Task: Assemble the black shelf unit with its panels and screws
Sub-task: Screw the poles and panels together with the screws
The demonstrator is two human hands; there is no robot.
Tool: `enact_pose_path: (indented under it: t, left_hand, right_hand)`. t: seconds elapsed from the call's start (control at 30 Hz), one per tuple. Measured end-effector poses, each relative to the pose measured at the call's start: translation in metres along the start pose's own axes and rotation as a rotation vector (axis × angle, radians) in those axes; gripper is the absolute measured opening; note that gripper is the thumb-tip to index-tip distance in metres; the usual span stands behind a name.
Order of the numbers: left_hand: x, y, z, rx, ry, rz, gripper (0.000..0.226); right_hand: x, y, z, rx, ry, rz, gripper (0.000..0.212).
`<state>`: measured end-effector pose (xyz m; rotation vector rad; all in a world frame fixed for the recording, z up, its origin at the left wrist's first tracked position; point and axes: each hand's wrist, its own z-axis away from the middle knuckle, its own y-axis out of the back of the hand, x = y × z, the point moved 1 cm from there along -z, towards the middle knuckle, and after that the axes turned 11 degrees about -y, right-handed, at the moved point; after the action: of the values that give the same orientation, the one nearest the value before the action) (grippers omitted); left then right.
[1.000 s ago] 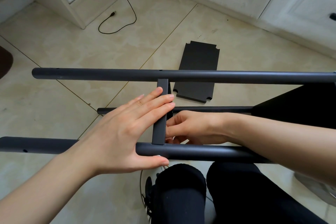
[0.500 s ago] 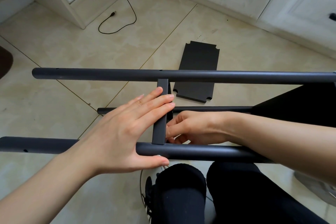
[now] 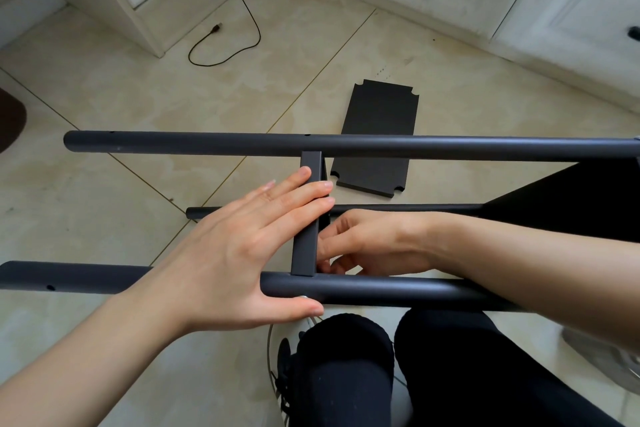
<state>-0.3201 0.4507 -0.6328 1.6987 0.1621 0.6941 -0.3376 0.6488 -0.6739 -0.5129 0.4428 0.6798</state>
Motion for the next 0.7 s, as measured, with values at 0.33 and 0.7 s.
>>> enact_pose_path:
  t: [0.33,0.7]
  left_hand:
    - [-0.0001,0.0001,-0.0003,0.001,-0.001,-0.004,0.096]
    - [-0.0009,0.0,-0.0012,0.001,0.002,-0.006,0.096]
  right_hand:
    - [0.0007,0.0029,0.0009,0.014,-0.018,-0.011,0.011]
    - [-0.002,0.0041,0.0039,0.006,-0.029,-0.02,0.01]
